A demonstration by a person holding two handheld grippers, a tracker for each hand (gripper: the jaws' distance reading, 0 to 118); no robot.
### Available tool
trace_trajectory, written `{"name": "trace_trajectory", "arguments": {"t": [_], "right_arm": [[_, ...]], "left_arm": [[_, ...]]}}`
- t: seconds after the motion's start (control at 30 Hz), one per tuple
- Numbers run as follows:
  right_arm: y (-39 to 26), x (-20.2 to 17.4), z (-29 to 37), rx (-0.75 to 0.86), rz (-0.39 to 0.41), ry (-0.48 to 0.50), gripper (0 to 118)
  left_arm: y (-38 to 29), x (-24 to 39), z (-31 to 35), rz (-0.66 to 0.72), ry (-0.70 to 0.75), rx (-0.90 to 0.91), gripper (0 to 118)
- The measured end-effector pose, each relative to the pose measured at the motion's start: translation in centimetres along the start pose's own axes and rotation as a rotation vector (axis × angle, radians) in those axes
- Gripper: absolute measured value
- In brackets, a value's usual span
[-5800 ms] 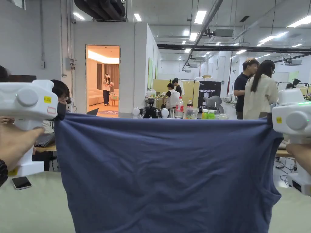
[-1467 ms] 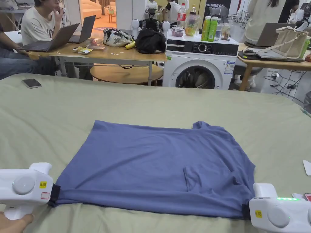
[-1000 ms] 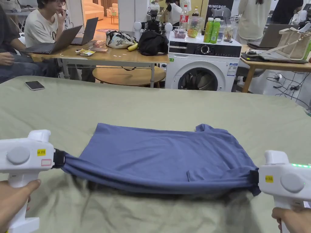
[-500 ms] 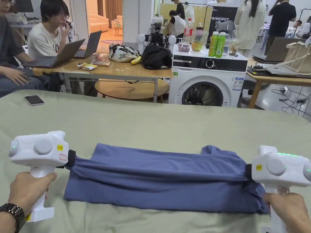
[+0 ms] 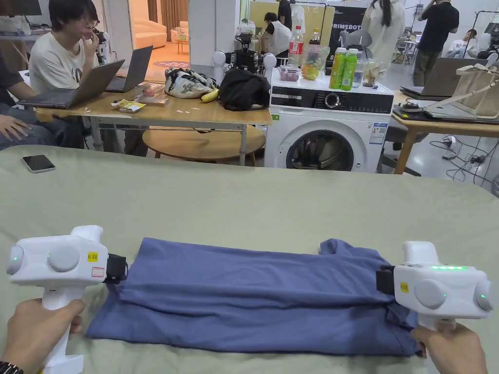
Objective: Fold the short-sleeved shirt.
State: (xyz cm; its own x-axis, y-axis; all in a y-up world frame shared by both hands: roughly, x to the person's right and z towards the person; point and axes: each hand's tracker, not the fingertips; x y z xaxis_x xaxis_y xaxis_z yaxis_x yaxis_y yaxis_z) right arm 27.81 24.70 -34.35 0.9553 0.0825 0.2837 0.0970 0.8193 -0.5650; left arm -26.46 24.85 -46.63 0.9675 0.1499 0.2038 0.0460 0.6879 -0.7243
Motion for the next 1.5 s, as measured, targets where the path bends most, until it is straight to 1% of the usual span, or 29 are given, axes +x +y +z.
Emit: {"name": "trace_trajectory", "arguments": {"t": [0.07,0.13,0.17,0.2,0.23,0.27,0.3,0.33,0.37,0.4,0.47,0.57,0.7,0.83,0.87,0.9,0.93,0.97,1.07,1.1,1.13,1.17,1.2,1.27,1.33,1.37,1.43,1.47,1.5], "right_arm": [[-0.2,-0.4,2.0,0.051,-0.022,0.022,62],[-0.8,-1.1,3.6,0.091,-0.032,0.005,61],[-1.4,-1.4,4.4,0.116,-0.036,0.006,58],[-1.8,-1.8,5.1,0.144,-0.048,0.004,39],[-2.3,-2.1,5.7,0.151,-0.048,0.006,16],[-2.9,-2.4,6.1,0.164,-0.043,0.01,7],[-3.2,-2.7,6.4,0.164,-0.039,0.011,1],[-3.5,-3.1,6.5,0.161,-0.031,0.0,1],[-4.0,-3.4,6.9,0.172,-0.033,-0.008,0],[-4.3,-3.4,7.1,0.179,-0.034,0.011,0],[-4.8,-3.7,7.4,0.176,-0.04,0.014,0],[-5.3,-3.6,7.9,0.177,-0.057,0.028,0],[-5.5,-3.7,8.1,0.165,-0.053,0.034,0],[-5.8,-3.2,8.0,0.137,-0.051,0.033,0],[-6.0,-3.0,7.9,0.13,-0.052,0.034,0],[-6.1,-2.9,7.8,0.12,-0.05,0.028,0],[-6.2,-2.7,7.7,0.113,-0.047,0.022,0],[-6.5,-2.4,7.9,0.106,-0.046,0.018,0],[-6.9,-1.4,7.9,0.088,-0.051,0.006,0],[-7.0,-1.0,7.9,0.08,-0.052,0.0,0],[-7.0,-0.5,7.9,0.073,-0.052,-0.006,0],[-7.0,0.1,8.0,0.063,-0.055,-0.016,0],[-6.9,0.8,8.0,0.053,-0.061,-0.024,0],[-6.4,2.3,7.7,0.031,-0.077,-0.032,0],[-5.7,3.5,7.2,0.0,-0.092,-0.048,0],[-5.3,4.3,6.6,-0.038,-0.098,-0.052,2],[-4.8,5.3,5.4,-0.103,-0.114,-0.013,43],[-4.7,5.6,4.5,-0.131,-0.116,0.001,57],[-4.6,5.7,3.6,-0.169,-0.101,0.012,63]], "left_arm": [[-0.6,0.8,1.8,-0.04,0.002,0.078,40],[-1.5,1.5,3.4,-0.058,-0.002,0.133,40],[-2.1,1.9,4.3,-0.058,0.001,0.176,40],[-2.7,1.9,4.8,-0.056,-0.002,0.206,40],[-3.4,2.2,5.5,-0.048,-0.002,0.248,34],[-4.0,2.5,6.1,-0.045,0.005,0.276,24],[-4.5,2.7,6.5,-0.053,0.001,0.27,18],[-4.8,3.0,6.7,-0.062,0.008,0.275,18],[-5.2,3.3,7.0,-0.084,0.037,0.27,0],[-5.7,3.4,7.3,-0.087,0.056,0.282,0],[-5.8,2.1,6.3,-0.086,0.026,0.264,0],[-5.6,1.2,5.9,-0.083,0.059,0.212,0],[-4.3,-1.1,3.6,-0.018,0.001,0.004,0],[-2.8,-2.9,0.2,0.027,0.003,-0.183,0],[-3.3,-2.2,0.5,0.043,-0.004,-0.221,13],[-3.2,-2.5,-0.4,0.06,-0.018,-0.25,37],[-3.3,-2.6,-1.2,0.077,-0.013,-0.281,48],[-3.4,-2.8,-2.4,0.081,0.003,-0.306,53],[-4.5,-2.6,-5.0,0.046,0.046,-0.379,53],[-4.7,-2.3,-5.0,0.034,0.052,-0.341,53],[-4.7,-1.7,-4.2,0.035,0.07,-0.328,52],[-4.7,-1.2,-4.2,0.041,0.1,-0.32,48],[-5.0,-0.6,-4.0,-0.001,0.124,-0.319,35],[-5.4,0.6,-3.2,-0.102,0.098,-0.299,3],[-5.7,0.7,-2.5,-0.1,0.082,-0.277,1],[-6.0,0.6,-2.1,-0.096,0.079,-0.267,0],[-6.4,0.2,-1.1,-0.086,0.071,-0.22,0],[-6.6,0.1,-0.5,-0.078,0.068,-0.2,0],[-6.9,0.3,0.4,-0.065,0.059,-0.172,0]]}}
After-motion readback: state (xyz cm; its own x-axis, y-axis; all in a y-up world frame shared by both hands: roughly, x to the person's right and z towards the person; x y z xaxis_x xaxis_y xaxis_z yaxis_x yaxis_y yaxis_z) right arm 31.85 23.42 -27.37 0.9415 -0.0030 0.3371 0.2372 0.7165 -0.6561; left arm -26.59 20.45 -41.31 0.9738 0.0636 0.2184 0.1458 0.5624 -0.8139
